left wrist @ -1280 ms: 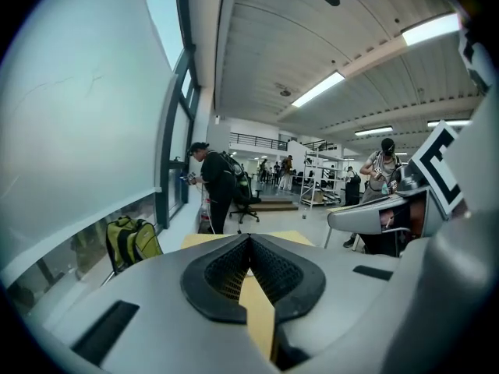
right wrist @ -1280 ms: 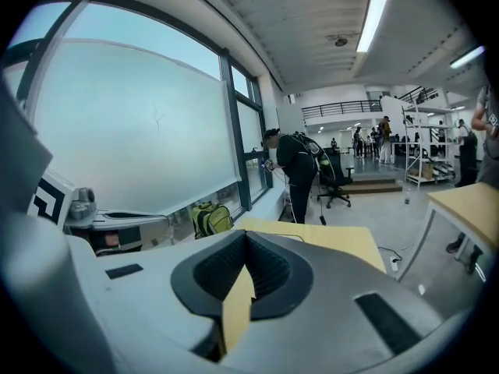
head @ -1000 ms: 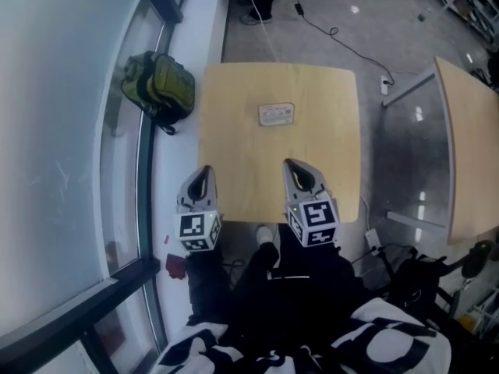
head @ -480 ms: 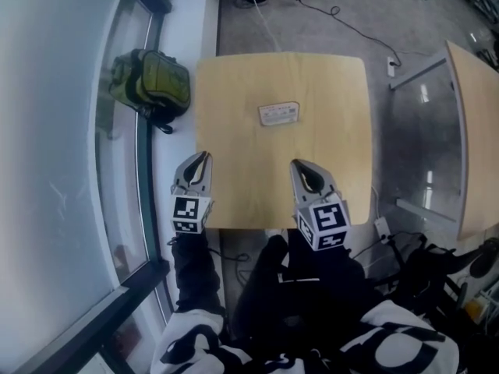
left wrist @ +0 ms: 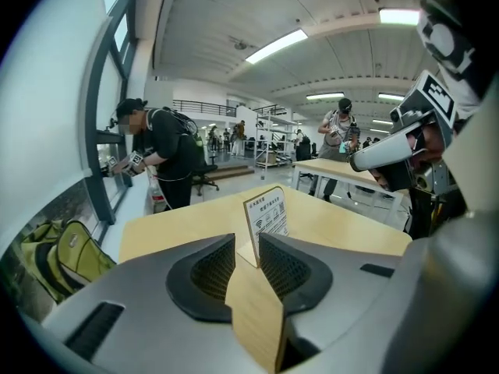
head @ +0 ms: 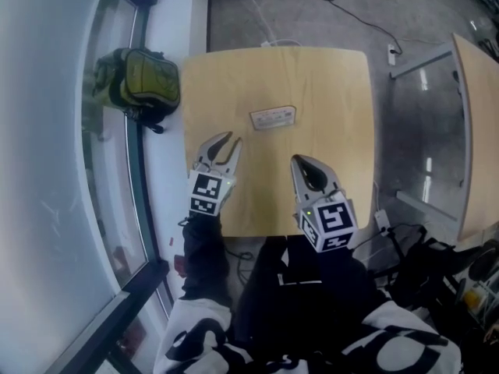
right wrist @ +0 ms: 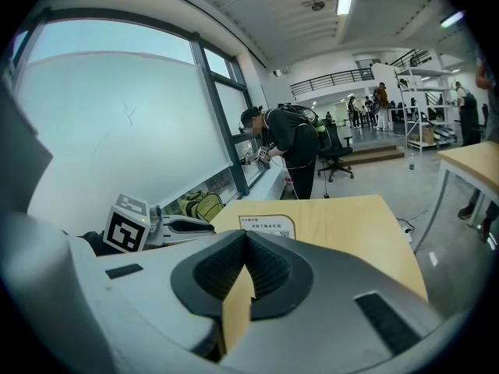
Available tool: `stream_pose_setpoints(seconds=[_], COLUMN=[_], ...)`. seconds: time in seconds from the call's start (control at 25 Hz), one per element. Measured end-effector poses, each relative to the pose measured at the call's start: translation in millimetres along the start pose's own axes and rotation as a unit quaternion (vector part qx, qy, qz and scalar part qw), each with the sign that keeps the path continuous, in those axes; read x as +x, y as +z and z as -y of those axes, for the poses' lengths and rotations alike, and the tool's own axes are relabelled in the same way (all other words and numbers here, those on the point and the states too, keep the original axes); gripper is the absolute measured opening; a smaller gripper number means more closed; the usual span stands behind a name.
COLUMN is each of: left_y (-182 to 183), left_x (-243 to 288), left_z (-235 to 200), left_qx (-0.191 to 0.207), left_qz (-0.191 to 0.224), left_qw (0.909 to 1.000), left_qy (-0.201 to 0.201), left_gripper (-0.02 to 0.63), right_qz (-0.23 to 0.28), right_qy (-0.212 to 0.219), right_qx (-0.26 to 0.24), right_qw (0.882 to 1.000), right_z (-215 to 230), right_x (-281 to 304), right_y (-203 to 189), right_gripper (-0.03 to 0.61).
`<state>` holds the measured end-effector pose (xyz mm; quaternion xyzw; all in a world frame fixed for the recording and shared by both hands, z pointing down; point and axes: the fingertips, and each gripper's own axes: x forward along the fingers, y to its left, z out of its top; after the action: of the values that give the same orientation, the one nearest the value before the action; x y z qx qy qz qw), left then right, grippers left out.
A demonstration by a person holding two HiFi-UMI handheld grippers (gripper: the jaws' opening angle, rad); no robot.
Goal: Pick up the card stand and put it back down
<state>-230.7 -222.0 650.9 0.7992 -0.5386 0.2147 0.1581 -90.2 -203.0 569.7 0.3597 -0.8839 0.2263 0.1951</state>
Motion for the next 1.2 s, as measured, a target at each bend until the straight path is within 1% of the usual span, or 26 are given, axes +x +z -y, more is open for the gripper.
stream_pose_setpoints(seconds=[0.2,0.28,0.6,0.76,0.88,1.0,1.12,1.2], left_y=[1,2,13,19,21,20,24,27], left_x=[31,42,82,94,100,101,103,104], left_z=[15,18,31,35,44,52,53,51], left_qx=[0.000,0.001,-0.003,0.002,-0.003,-0.012,-0.027,-0.039], left_qz=[-0.010,-0.012,-0.006,-0.001,0.010,0.021,0.031,0.040], left_qw=[0.9983,0.9975,0.9943,0.9923,0.9878,0.9820,0.9784,0.9771], left_qy=[-0.057,-0.070,-0.106,-0.124,-0.155,-0.188,-0.202,-0.205], left_gripper=[0.235,0.255,0.255,0.255,0.253,0.238,0.222,0.196], right_qz=[-0.010,-0.012,-0.016,-0.019,-0.019,-0.020,-0.017,-0.017], right_qy=[-0.006,-0.009,-0.008,-0.015,-0.014,-0.017,-0.016,-0.015], right_qx=[0.009,0.011,0.021,0.025,0.029,0.034,0.035,0.038], right_qw=[1.000,1.000,1.000,0.999,0.999,0.999,0.999,0.999], right_z=[14,20,39,48,51,54,56,57], right_x=[5,7,11,11,11,9,7,7], right_y=[-4,-5,-6,-6,-8,-8,-9,-9], right_gripper=[0.020,0.020,0.020,0.020,0.020,0.020,0.020,0.020])
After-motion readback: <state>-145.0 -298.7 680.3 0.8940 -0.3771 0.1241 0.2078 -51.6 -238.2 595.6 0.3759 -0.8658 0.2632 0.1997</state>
